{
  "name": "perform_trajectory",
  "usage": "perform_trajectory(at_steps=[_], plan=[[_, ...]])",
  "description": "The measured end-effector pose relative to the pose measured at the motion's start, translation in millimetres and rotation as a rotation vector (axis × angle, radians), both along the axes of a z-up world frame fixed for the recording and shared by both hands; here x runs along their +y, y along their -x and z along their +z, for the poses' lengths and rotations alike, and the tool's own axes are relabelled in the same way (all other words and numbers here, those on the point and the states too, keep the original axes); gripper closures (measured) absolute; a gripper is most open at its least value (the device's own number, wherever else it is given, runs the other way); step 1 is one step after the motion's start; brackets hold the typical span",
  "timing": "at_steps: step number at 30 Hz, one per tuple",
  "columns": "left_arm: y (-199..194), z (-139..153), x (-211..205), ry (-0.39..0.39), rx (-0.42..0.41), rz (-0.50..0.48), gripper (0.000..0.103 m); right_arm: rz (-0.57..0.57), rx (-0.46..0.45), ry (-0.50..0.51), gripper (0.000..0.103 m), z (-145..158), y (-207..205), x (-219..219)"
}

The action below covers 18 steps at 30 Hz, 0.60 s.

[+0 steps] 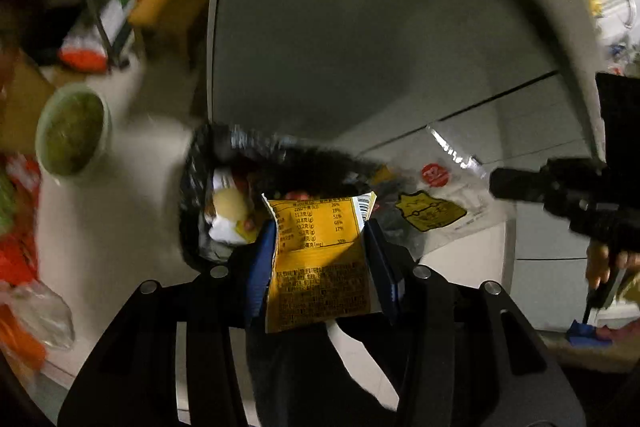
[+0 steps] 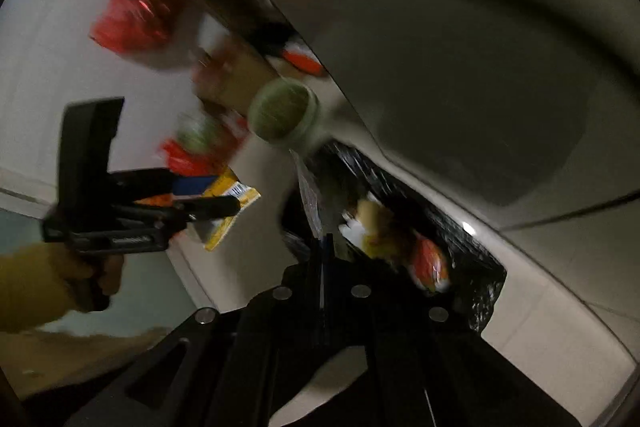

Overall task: Collect trash
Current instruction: 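Drop the yellow packet and clear plastic bag into the trash bag with both grippers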

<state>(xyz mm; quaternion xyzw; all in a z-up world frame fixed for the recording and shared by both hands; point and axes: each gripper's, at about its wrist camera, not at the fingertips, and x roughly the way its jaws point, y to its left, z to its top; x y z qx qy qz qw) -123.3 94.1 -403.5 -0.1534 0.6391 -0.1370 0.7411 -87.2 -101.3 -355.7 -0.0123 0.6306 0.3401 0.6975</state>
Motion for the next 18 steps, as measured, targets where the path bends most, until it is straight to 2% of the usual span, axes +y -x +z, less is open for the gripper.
perform_trajectory(at_steps=[2, 3, 4, 6, 7, 9, 10, 12, 14, 16, 18], plan=[[-7, -42, -3, -0.005, 0.046, 0.0, 0.059, 0.004, -0.002, 0.07, 0.102, -47, 2, 8], [-10, -58, -4, -0.009, 0.066, 0.0, 0.059, 0.02, 0.024, 0.083, 0.102, -62, -1, 11], [-15, -81, -7, -0.031, 0.101, 0.003, 0.058, 0.01, 0.048, 0.112, 0.102, -90, -1, 14], [-22, -114, -7, -0.037, 0.158, 0.022, 0.057, 0.019, 0.055, 0.153, 0.102, -122, 3, 18], [-24, -126, -7, -0.068, 0.177, 0.034, 0.052, 0.024, 0.051, 0.185, 0.098, -141, 4, 21], [-28, -147, -7, -0.1, 0.222, 0.051, 0.04, 0.018, 0.052, 0.229, 0.075, -160, 6, 14], [-27, -154, -8, -0.122, 0.248, 0.058, 0.036, 0.013, 0.042, 0.24, 0.057, -163, 6, 14], [-26, -156, -7, -0.13, 0.278, 0.073, 0.036, 0.0, 0.006, 0.277, 0.053, -164, 8, 9], [-25, -139, -10, -0.161, 0.253, 0.06, 0.036, -0.021, 0.014, 0.292, 0.043, -154, 9, 1], [-22, -112, -12, -0.19, 0.219, 0.041, 0.036, -0.053, -0.005, 0.282, 0.041, -126, 11, -11], [-23, -78, -13, -0.213, 0.17, 0.03, 0.036, -0.063, -0.049, 0.281, 0.032, -94, 11, -14]])
